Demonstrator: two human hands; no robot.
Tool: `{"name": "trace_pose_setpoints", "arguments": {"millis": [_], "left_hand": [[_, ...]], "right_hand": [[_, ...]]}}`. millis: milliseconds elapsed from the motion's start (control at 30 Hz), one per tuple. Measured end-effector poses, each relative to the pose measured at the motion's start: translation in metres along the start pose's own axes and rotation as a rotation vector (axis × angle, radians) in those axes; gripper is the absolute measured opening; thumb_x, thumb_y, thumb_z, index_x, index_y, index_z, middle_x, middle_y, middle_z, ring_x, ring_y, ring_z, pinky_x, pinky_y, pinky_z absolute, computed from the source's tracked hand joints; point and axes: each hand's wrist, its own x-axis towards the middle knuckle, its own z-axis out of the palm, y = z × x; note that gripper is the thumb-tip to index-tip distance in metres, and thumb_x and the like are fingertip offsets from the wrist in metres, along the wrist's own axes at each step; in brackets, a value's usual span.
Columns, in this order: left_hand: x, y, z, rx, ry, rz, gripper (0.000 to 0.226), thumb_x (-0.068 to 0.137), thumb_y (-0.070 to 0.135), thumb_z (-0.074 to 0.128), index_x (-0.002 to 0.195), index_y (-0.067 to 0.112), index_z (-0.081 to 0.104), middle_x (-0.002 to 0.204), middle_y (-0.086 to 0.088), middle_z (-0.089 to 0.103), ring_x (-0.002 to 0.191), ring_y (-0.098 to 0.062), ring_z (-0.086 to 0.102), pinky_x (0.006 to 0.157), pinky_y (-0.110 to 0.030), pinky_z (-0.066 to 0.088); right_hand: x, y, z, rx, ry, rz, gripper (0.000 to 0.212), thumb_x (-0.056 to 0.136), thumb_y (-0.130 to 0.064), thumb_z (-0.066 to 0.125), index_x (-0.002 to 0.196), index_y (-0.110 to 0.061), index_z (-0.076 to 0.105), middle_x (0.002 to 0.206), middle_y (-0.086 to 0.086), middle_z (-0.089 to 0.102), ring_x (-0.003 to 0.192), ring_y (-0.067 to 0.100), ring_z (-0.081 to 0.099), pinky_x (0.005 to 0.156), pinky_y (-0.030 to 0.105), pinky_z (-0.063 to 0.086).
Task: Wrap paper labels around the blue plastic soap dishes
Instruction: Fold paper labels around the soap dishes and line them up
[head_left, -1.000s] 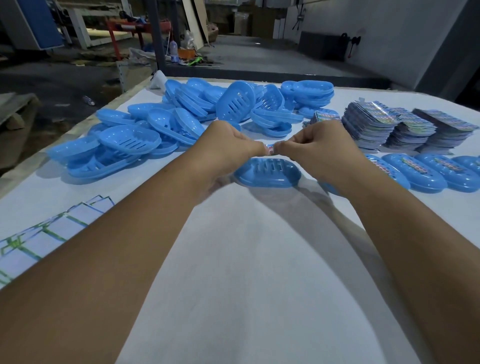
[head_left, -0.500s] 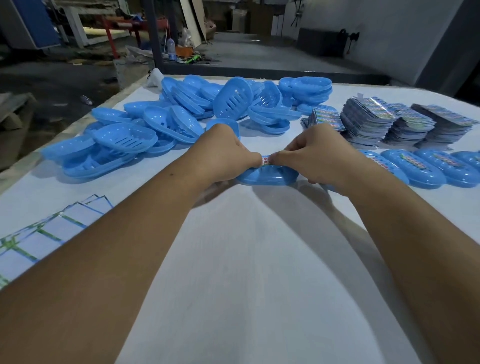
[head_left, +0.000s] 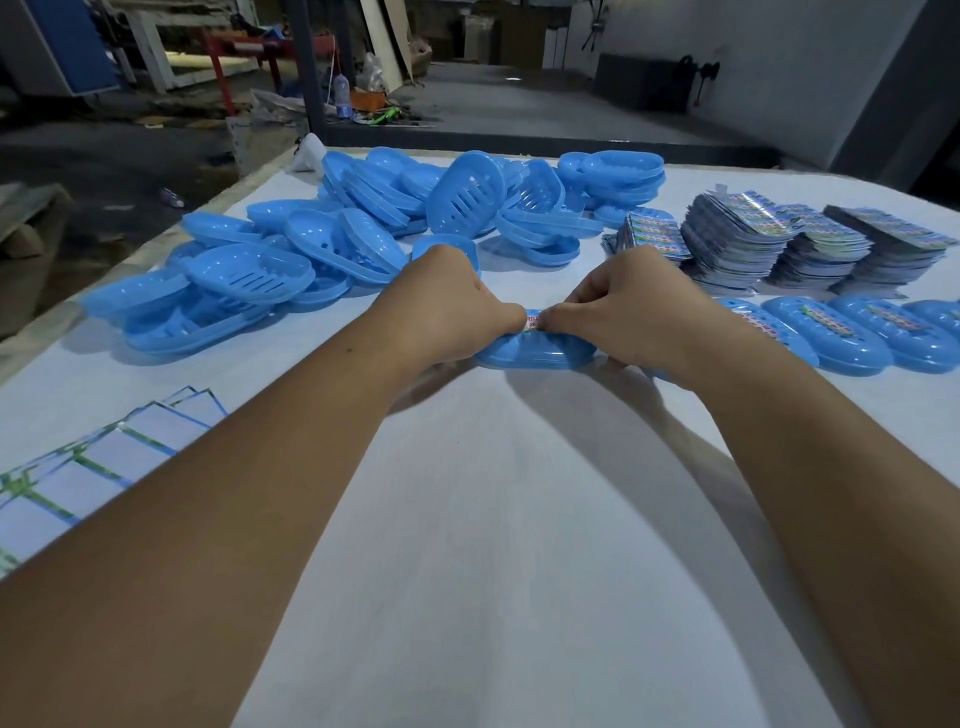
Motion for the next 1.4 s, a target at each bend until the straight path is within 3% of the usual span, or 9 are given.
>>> {"name": "trace_pose_setpoints", "arguments": {"millis": [267, 367, 433, 533, 733, 900, 1133, 1300, 1400], "left_hand": [[0.001, 0.000, 0.002, 0.054, 0.017, 0.014, 0.039, 0.073, 0.050, 0.075, 0.083, 0.013, 0.074, 0.060, 0.002, 0.059, 0.061, -0.019, 0.053, 0.056, -0.029, 0.040], [-0.001, 0.002, 0.005, 0.136, 0.047, 0.025, 0.041, 0.074, 0.057, 0.071, 0.092, 0.020, 0.072, 0.079, 0.000, 0.068, 0.080, -0.021, 0.063, 0.068, -0.034, 0.052], [-0.003, 0.005, 0.006, 0.202, 0.083, 0.032, 0.040, 0.075, 0.057, 0.067, 0.095, 0.022, 0.071, 0.087, 0.001, 0.069, 0.087, -0.023, 0.064, 0.076, -0.039, 0.055], [-0.005, 0.008, 0.007, 0.280, 0.118, 0.060, 0.036, 0.078, 0.053, 0.060, 0.090, 0.020, 0.070, 0.085, 0.000, 0.068, 0.084, -0.025, 0.063, 0.074, -0.039, 0.054], [-0.007, 0.010, 0.010, 0.394, 0.189, 0.125, 0.035, 0.084, 0.054, 0.056, 0.093, 0.022, 0.067, 0.092, 0.000, 0.067, 0.085, -0.027, 0.061, 0.071, -0.036, 0.048], [-0.007, 0.010, 0.011, 0.486, 0.258, 0.196, 0.032, 0.085, 0.055, 0.057, 0.092, 0.025, 0.065, 0.090, 0.001, 0.065, 0.082, -0.026, 0.060, 0.067, -0.034, 0.040], [-0.007, 0.013, 0.008, 0.605, 0.352, 0.288, 0.040, 0.085, 0.064, 0.061, 0.095, 0.026, 0.066, 0.087, -0.001, 0.065, 0.080, -0.026, 0.059, 0.065, -0.035, 0.040], [-0.005, 0.008, 0.006, 0.575, 0.353, 0.267, 0.042, 0.082, 0.068, 0.061, 0.091, 0.027, 0.065, 0.084, 0.001, 0.064, 0.079, -0.025, 0.059, 0.066, -0.034, 0.040], [-0.005, 0.003, 0.005, 0.481, 0.310, 0.218, 0.040, 0.080, 0.069, 0.062, 0.084, 0.029, 0.064, 0.086, 0.004, 0.064, 0.080, -0.023, 0.057, 0.067, -0.034, 0.036]], "right_hand": [[-0.001, -0.001, 0.000, -0.030, 0.010, -0.011, 0.030, 0.077, -0.045, 0.078, 0.067, -0.017, 0.074, 0.055, 0.005, 0.067, 0.033, 0.009, 0.047, 0.042, 0.020, 0.039], [-0.002, -0.002, 0.003, -0.060, 0.053, -0.020, 0.035, 0.077, -0.045, 0.077, 0.061, -0.015, 0.069, 0.046, 0.000, 0.056, 0.037, 0.013, 0.047, 0.045, 0.024, 0.039], [-0.002, -0.003, 0.005, -0.104, 0.083, -0.035, 0.039, 0.078, -0.045, 0.075, 0.060, -0.011, 0.068, 0.048, 0.006, 0.057, 0.045, 0.018, 0.049, 0.052, 0.030, 0.047], [-0.001, -0.005, 0.010, -0.159, 0.125, -0.034, 0.040, 0.078, -0.044, 0.070, 0.066, -0.005, 0.070, 0.058, 0.015, 0.065, 0.052, 0.024, 0.052, 0.057, 0.034, 0.053], [0.002, -0.006, 0.014, -0.251, 0.173, -0.041, 0.038, 0.078, -0.044, 0.067, 0.069, -0.007, 0.072, 0.063, 0.012, 0.069, 0.068, 0.029, 0.066, 0.051, 0.027, 0.042], [0.002, -0.006, 0.013, -0.340, 0.202, -0.075, 0.042, 0.081, -0.047, 0.068, 0.064, -0.009, 0.064, 0.060, 0.007, 0.058, 0.062, 0.028, 0.057, 0.048, 0.027, 0.031], [0.001, -0.010, 0.011, -0.509, 0.251, -0.101, 0.044, 0.085, -0.057, 0.066, 0.078, -0.014, 0.058, 0.069, 0.004, 0.049, 0.067, 0.028, 0.051, 0.048, 0.025, 0.024], [0.002, -0.008, 0.010, -0.497, 0.228, -0.087, 0.050, 0.084, -0.060, 0.067, 0.072, -0.014, 0.053, 0.072, 0.005, 0.051, 0.070, 0.029, 0.053, 0.049, 0.026, 0.025], [0.002, -0.007, 0.007, -0.432, 0.193, -0.073, 0.048, 0.081, -0.062, 0.069, 0.073, -0.016, 0.062, 0.072, 0.003, 0.061, 0.073, 0.026, 0.060, 0.053, 0.029, 0.037]]}}
